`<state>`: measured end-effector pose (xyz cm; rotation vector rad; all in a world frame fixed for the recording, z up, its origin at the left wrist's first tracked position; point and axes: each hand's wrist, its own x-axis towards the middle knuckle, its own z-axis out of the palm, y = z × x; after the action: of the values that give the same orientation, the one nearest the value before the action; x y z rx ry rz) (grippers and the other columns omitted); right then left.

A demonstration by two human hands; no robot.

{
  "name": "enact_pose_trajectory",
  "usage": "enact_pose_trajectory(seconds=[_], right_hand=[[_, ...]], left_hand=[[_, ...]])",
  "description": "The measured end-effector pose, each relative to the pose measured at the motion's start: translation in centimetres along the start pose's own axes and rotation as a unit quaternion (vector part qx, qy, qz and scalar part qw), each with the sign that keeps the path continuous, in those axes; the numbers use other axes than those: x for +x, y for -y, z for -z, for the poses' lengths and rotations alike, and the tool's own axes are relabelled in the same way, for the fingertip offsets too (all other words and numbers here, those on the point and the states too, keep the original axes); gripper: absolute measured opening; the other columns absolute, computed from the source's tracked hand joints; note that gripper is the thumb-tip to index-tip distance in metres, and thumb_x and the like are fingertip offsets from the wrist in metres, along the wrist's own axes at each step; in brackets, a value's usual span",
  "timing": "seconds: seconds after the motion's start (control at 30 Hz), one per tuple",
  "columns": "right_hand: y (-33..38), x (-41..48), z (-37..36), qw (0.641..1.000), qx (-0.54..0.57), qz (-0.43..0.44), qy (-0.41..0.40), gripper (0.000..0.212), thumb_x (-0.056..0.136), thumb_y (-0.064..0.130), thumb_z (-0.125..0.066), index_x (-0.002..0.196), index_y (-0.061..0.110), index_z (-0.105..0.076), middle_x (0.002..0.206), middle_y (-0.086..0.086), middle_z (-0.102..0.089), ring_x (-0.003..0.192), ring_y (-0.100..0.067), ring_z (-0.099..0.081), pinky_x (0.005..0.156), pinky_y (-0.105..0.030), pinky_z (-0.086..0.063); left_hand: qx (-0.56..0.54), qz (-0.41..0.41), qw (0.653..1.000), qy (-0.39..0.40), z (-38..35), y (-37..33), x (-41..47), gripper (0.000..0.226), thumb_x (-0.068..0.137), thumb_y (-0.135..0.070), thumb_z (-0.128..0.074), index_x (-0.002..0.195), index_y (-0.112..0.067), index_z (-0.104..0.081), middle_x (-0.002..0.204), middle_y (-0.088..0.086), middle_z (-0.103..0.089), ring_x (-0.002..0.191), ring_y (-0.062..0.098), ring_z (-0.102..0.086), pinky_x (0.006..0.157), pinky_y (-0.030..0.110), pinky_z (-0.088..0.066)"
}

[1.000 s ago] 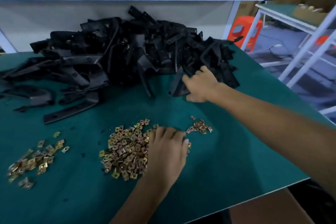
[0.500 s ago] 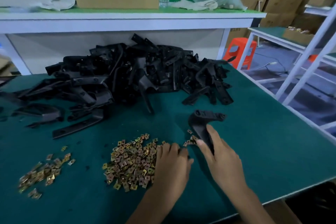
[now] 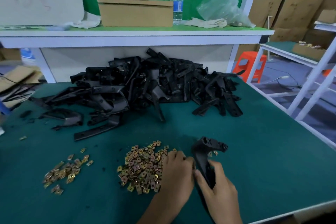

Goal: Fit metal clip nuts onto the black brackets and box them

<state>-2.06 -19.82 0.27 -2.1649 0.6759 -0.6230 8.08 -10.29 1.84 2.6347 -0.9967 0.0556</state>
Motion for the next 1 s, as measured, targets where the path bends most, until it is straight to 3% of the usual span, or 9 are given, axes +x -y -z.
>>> enact_pose_trajectory(seconds=[0.13,0.2,0.3,0.47,0.53,0.67,0.73,0.8,1.0], right_hand=[[-0.2,0.1,-0.1,1.0,0.022,-0.001,-0.021,0.035,0.076,0.062,-0.07,0.103,0.065,-0.048,0.083,0.027,-0.067,0.08,-0.01,-0.068,0.064,-0.019,-0.046],[-0.1,0.3,-0.2,1.0,0.02,0.004,-0.023,0.043,0.074,0.056,-0.077,0.108,0.061,-0.051,0.086,0.026,-0.067,0.085,-0.015,-0.071,0.065,-0.024,-0.048],[0.2,0.5,-0.2,1.0,0.012,0.02,-0.02,0.048,0.074,0.046,-0.083,0.108,0.06,-0.053,0.094,0.034,-0.063,0.081,-0.014,-0.069,0.067,-0.015,-0.046],[1.2,-0.1,0.2,0.999,0.006,0.031,-0.018,0.05,0.075,0.047,-0.082,0.099,0.073,-0.046,0.091,0.039,-0.061,0.076,0.013,-0.061,0.07,0.002,-0.039],[1.3,-0.3,0.3,0.999,0.003,0.043,-0.013,0.045,0.075,0.051,-0.079,0.102,0.07,-0.048,0.091,0.04,-0.061,0.079,0.024,-0.056,0.069,0.003,-0.039],[1.2,-0.5,0.2,0.996,0.013,0.087,0.021,0.049,0.069,0.068,-0.075,0.112,0.048,-0.06,0.087,0.033,-0.064,0.076,0.012,-0.062,0.067,-0.005,-0.045],[1.4,-0.6,0.3,0.992,0.001,0.121,0.044,0.058,0.067,0.078,-0.07,0.115,0.048,-0.058,0.084,0.033,-0.064,0.072,0.01,-0.061,0.066,-0.008,-0.047],[1.3,-0.6,0.3,0.983,-0.051,0.165,0.056,0.052,0.066,0.077,-0.064,0.109,0.05,-0.066,0.082,0.029,-0.066,0.071,0.008,-0.062,0.062,-0.013,-0.049],[1.3,-0.3,0.3,0.949,-0.157,0.269,0.036,0.053,0.07,0.079,-0.054,0.097,0.04,-0.077,0.07,0.023,-0.064,0.064,0.004,-0.066,0.047,-0.013,-0.047]], left_hand=[[-0.006,0.009,1.0,0.022,0.2,-0.4,0.6,0.026,0.096,-0.025,-0.043,0.113,-0.013,-0.059,0.123,0.009,-0.054,0.123,0.032,-0.041,0.105,0.042,-0.03],[-0.003,0.016,0.999,0.037,0.2,-0.4,1.0,0.029,0.098,-0.025,-0.043,0.118,-0.013,-0.059,0.126,0.011,-0.054,0.127,0.034,-0.038,0.109,0.044,-0.028],[0.0,0.004,1.0,0.02,-0.1,-0.2,1.3,0.026,0.097,-0.021,-0.043,0.111,-0.011,-0.063,0.12,0.011,-0.056,0.123,0.034,-0.042,0.106,0.044,-0.029],[-0.096,0.045,0.994,-0.014,0.2,0.1,1.1,0.012,0.096,-0.025,-0.048,0.101,-0.019,-0.058,0.108,0.002,-0.063,0.111,0.025,-0.049,0.095,0.037,-0.034],[-0.207,0.09,0.974,-0.028,1.1,0.6,0.9,0.012,0.098,-0.033,-0.054,0.103,-0.023,-0.059,0.104,-0.005,-0.066,0.103,0.016,-0.057,0.09,0.033,-0.043],[-0.452,0.16,0.877,-0.024,4.0,2.1,-0.2,0.01,0.098,-0.027,-0.063,0.104,-0.029,-0.071,0.097,-0.019,-0.073,0.091,-0.007,-0.064,0.084,0.015,-0.052],[-0.532,0.176,0.827,-0.036,5.2,3.1,-0.9,0.011,0.095,-0.019,-0.068,0.091,-0.024,-0.077,0.089,-0.016,-0.075,0.084,-0.005,-0.067,0.075,0.009,-0.05],[-0.595,0.184,0.782,-0.024,6.3,3.8,-1.9,0.013,0.089,-0.028,-0.073,0.084,-0.017,-0.077,0.083,-0.005,-0.075,0.078,0.006,-0.069,0.071,0.012,-0.051],[-0.575,0.183,0.797,0.041,8.0,4.9,-3.9,0.028,0.08,-0.048,-0.069,0.075,-0.021,-0.075,0.072,-0.001,-0.069,0.065,0.008,-0.061,0.06,0.015,-0.047]])
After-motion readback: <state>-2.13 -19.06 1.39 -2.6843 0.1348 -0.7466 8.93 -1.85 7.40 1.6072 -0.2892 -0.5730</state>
